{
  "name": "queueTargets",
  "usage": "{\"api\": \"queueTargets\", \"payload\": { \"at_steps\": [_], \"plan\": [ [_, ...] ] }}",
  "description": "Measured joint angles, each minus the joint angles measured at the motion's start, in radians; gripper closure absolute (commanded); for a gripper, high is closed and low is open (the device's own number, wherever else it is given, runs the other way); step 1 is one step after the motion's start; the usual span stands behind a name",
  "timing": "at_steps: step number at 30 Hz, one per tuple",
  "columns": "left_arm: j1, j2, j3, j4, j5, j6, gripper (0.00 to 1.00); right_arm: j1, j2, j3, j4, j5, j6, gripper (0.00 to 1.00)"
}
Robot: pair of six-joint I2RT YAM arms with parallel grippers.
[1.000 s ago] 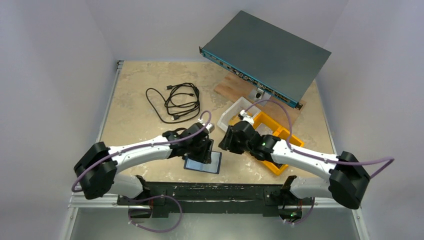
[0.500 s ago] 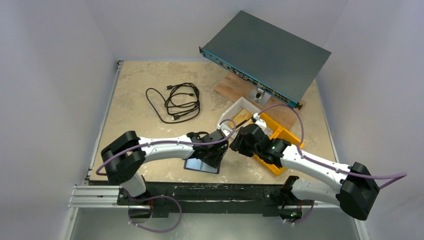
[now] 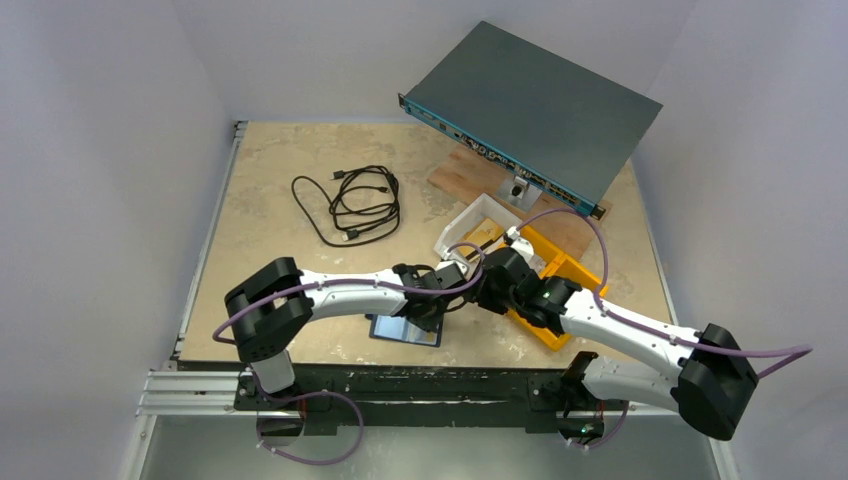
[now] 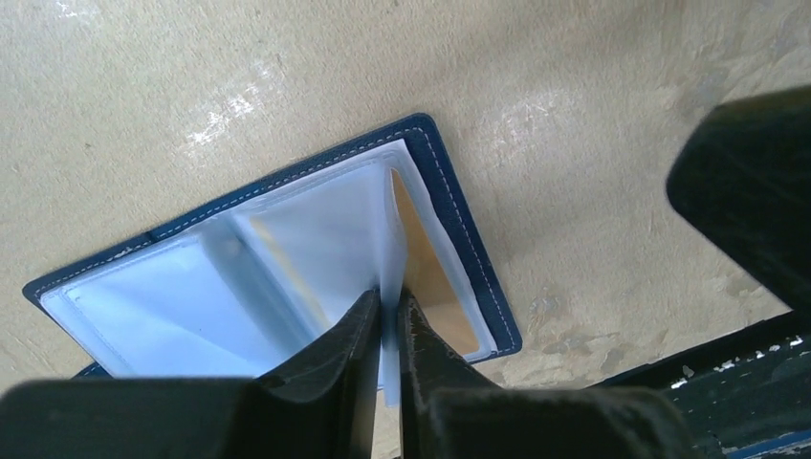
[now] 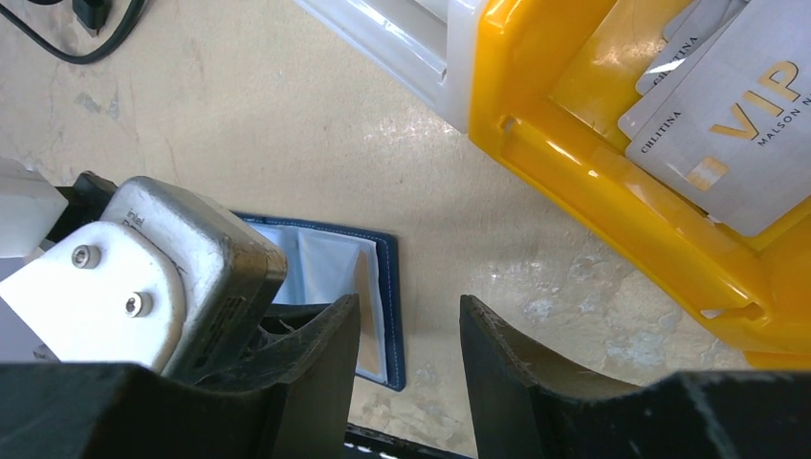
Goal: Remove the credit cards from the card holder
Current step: Remove the credit card from the card holder.
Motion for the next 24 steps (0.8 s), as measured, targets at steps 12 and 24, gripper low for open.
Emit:
{"api": "queueTargets", "payload": {
  "at_steps": [12,24],
  "plan": [
    [0.174,-0.135,-0.148,0.117,0.167,-0.077,1.00,0.000,0.106,0.000,0.104,-0.110,-0.070,0.59],
    [0.268,-0.286,-0.248,0.259,0.346,-0.147,1.00,0.044,0.308,0.083,0.211,-0.198,-0.126,0.69]
  ]
}}
